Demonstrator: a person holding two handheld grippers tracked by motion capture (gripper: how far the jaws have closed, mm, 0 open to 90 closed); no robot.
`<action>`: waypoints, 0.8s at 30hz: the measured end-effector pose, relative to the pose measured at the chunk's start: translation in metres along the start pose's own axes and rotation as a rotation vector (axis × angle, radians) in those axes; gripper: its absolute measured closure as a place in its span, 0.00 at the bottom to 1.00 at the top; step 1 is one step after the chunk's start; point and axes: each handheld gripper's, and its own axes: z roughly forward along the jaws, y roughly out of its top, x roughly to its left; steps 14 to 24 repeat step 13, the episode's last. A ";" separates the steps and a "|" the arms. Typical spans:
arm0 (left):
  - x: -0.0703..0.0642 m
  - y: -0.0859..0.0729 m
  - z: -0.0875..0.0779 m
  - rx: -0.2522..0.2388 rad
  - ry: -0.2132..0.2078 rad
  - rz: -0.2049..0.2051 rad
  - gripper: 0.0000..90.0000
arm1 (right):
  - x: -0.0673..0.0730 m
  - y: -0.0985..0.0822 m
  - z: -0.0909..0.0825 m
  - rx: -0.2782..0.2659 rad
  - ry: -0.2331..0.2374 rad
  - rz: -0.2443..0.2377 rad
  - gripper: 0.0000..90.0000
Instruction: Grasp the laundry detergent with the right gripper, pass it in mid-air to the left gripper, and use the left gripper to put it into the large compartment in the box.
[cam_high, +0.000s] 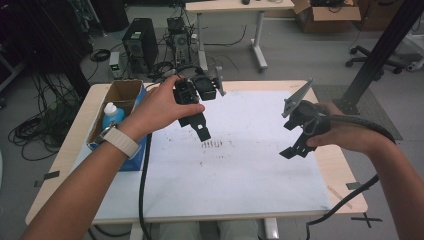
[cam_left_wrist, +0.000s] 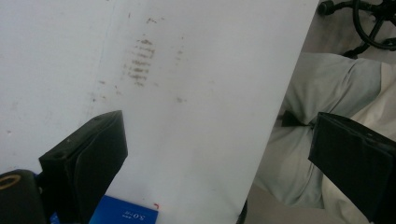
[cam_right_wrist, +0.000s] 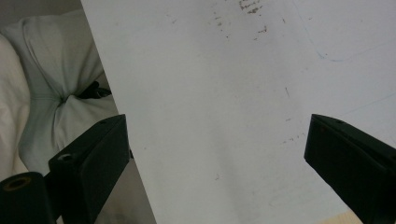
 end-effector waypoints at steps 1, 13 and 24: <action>0.000 0.000 0.000 0.005 0.000 0.001 0.05 | 0.000 0.000 0.000 0.000 0.001 0.001 0.08; 0.002 -0.001 0.000 0.003 0.001 -0.011 0.05 | 0.001 0.000 0.002 -0.004 0.003 -0.001 0.07; 0.002 -0.001 0.000 0.003 0.001 -0.011 0.05 | 0.001 0.000 0.002 -0.004 0.003 -0.001 0.07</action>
